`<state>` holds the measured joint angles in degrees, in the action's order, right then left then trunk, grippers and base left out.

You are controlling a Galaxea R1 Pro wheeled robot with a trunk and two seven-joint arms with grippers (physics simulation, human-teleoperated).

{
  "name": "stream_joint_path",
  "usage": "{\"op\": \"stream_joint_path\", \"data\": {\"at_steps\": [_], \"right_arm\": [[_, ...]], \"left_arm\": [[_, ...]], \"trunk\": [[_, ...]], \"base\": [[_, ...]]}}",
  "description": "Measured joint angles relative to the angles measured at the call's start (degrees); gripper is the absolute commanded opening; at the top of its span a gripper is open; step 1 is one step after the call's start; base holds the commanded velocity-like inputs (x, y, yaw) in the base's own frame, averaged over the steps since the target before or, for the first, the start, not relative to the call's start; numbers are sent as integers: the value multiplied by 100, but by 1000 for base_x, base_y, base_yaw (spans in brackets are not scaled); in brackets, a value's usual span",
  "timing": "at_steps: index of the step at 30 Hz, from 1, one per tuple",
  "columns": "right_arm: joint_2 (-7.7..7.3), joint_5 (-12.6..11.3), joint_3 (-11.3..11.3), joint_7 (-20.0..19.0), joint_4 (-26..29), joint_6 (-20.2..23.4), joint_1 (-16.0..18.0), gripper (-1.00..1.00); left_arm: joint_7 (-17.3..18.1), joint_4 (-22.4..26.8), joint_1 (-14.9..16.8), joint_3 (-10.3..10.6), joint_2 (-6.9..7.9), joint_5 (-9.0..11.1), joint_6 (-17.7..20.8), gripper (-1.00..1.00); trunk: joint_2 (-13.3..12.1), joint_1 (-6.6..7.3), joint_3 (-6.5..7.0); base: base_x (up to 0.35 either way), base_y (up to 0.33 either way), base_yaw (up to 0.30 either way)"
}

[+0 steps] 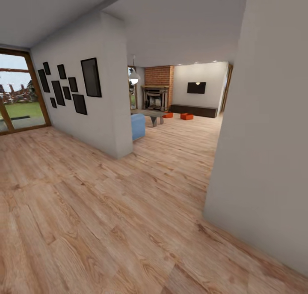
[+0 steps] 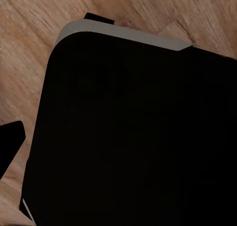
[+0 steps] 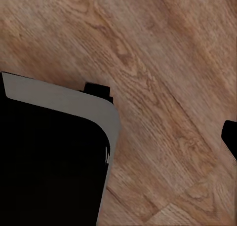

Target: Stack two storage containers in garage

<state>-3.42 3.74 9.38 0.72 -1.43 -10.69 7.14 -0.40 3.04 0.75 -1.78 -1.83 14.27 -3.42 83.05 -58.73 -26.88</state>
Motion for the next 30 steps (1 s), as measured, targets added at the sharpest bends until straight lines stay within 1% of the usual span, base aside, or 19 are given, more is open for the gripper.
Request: {"op": "stream_joint_path", "data": {"at_steps": [5,8,30], "right_arm": [[0,0,1,0,0,0,0,100],[-1,-1,1,0,0,-1,0,100],[-9,8,2,0,0,-45,0,100]], "left_arm": [[0,6,0,2,0,-7,0,100],[0,0,0,7,0,0,0,100],[0,-1,1,8,0,17,8,100]], "trunk": [[0,0,0],[0,2,0],[0,3,0]], "base": [[0,0,238],[152,0,46],[311,0,3]]}}
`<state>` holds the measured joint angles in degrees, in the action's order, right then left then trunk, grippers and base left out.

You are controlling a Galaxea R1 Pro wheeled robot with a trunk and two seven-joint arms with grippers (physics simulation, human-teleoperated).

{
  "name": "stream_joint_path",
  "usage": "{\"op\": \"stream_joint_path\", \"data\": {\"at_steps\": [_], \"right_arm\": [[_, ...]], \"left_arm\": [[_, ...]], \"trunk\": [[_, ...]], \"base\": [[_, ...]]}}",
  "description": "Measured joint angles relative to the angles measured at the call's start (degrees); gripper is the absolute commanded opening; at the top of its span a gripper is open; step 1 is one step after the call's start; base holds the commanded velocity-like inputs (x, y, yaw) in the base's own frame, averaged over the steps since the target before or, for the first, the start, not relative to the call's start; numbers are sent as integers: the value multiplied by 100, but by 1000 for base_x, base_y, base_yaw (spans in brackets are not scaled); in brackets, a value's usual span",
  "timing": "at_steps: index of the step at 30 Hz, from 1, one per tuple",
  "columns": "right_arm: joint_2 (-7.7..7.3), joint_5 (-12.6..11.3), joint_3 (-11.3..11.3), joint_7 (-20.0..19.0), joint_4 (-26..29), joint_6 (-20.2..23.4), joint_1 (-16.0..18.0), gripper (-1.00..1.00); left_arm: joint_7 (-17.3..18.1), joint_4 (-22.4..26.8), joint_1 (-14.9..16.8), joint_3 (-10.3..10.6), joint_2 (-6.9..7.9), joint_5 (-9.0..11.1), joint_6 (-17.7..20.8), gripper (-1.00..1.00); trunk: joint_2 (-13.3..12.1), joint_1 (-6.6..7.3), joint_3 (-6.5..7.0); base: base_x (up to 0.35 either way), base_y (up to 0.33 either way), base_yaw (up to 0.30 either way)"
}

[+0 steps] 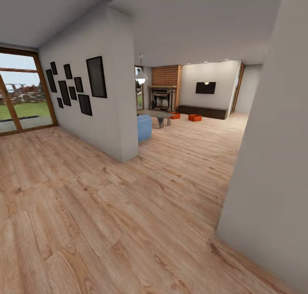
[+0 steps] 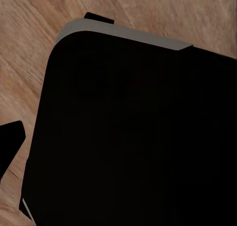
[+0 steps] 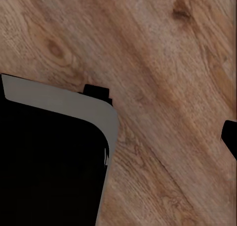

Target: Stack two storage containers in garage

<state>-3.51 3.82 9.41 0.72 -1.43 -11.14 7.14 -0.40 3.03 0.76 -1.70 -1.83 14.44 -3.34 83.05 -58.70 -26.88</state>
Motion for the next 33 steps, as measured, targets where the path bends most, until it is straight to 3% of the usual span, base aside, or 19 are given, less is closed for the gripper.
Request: {"op": "stream_joint_path", "data": {"at_steps": [33], "right_arm": [[0,-14,-10,1,0,10,0,100]], "left_arm": [[0,0,0,-2,-1,-1,0,100]], "trunk": [[0,0,0]], "base": [[322,0,0]]}}
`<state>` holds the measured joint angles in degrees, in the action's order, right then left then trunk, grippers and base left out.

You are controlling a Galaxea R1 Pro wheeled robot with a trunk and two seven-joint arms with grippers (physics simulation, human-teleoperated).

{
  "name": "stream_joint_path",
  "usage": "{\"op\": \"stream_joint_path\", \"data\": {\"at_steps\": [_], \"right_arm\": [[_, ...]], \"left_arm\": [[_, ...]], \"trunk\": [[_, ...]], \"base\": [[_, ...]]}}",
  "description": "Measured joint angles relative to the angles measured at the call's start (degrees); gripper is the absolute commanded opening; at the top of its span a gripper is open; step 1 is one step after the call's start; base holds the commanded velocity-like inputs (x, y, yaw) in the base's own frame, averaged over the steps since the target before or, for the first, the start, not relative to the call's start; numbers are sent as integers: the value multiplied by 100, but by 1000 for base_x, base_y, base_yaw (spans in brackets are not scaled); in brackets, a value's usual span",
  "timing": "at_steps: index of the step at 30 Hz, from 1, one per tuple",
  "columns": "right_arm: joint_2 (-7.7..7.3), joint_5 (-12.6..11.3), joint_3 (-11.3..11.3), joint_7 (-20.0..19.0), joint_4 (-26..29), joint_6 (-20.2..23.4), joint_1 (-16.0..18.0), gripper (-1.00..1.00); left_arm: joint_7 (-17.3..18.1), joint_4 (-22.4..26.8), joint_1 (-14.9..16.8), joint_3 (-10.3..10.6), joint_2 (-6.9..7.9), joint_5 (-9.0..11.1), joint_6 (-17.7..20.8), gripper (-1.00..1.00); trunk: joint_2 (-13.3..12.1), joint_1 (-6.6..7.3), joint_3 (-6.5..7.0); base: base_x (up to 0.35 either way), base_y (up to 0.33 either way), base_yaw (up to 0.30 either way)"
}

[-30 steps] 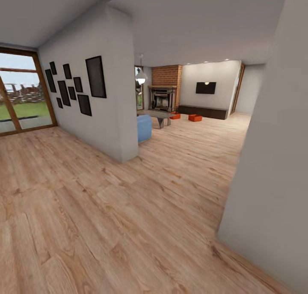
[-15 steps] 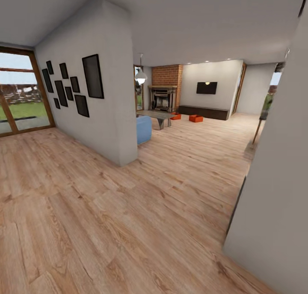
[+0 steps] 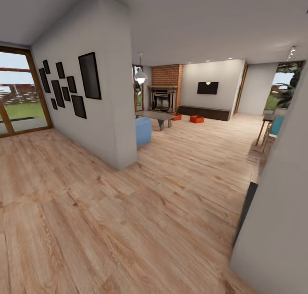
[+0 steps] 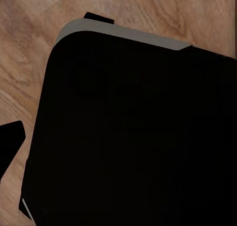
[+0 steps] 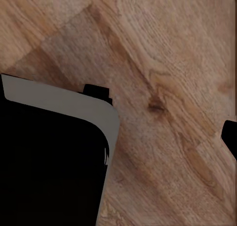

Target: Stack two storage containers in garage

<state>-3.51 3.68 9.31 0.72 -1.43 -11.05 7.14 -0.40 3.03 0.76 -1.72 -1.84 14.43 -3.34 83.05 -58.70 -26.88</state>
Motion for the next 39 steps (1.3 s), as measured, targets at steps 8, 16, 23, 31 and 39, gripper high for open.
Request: {"op": "stream_joint_path", "data": {"at_steps": [8,16,23,31,39], "right_arm": [[0,5,8,2,0,-8,0,100],[0,8,9,0,0,-18,0,100],[1,2,25,-1,0,13,0,100],[0,0,25,1,0,16,0,100],[2,5,26,0,0,17,0,100]], "left_arm": [[0,0,0,-5,1,-7,0,100],[0,0,0,-6,0,-8,0,100],[0,0,0,1,1,0,0,100],[0,0,0,1,1,-1,3,100],[0,0,0,-1,1,-7,0,100]], "trunk": [[0,0,0],[0,0,0],[0,0,0],[0,0,0],[0,0,0]], "base": [[322,0,0],[322,0,0],[322,0,0],[322,0,0],[322,0,0]]}}
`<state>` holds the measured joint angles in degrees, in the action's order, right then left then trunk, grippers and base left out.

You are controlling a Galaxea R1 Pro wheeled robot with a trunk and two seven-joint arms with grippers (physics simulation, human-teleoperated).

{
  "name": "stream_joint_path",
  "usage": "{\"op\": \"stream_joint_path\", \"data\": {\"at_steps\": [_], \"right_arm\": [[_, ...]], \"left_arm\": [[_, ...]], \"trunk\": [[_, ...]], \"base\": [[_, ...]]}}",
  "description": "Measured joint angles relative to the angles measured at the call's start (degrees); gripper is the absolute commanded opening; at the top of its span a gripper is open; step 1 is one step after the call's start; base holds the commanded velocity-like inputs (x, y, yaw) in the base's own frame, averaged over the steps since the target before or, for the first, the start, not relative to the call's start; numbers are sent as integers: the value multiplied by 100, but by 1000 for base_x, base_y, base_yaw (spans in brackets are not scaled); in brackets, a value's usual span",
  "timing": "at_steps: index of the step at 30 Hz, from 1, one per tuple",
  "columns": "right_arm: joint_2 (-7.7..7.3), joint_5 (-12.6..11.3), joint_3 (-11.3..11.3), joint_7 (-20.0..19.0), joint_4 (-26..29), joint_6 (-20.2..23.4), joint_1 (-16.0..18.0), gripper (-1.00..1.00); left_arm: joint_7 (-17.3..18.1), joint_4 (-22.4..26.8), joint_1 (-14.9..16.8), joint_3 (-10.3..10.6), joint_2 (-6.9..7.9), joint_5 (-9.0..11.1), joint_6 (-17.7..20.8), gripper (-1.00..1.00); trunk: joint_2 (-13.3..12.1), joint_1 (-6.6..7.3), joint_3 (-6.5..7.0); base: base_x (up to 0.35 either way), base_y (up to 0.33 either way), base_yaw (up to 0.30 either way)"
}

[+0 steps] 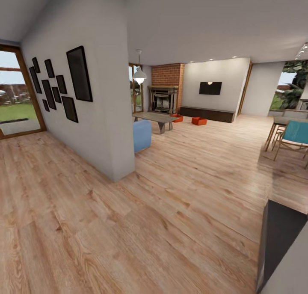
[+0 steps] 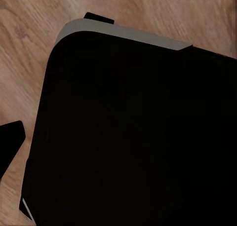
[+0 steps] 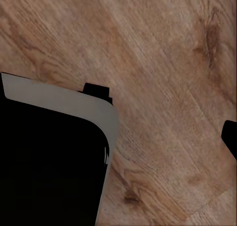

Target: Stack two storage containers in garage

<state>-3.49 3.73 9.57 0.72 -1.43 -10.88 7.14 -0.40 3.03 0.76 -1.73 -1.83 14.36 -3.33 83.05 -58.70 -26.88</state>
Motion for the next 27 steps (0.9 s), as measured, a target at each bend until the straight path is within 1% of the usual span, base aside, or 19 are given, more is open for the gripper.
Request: {"op": "stream_joint_path", "data": {"at_steps": [27], "right_arm": [[-1,-1,0,-1,0,0,0,100]], "left_arm": [[0,0,0,3,0,-7,-3,100]], "trunk": [[0,0,0]], "base": [[322,0,0]]}}
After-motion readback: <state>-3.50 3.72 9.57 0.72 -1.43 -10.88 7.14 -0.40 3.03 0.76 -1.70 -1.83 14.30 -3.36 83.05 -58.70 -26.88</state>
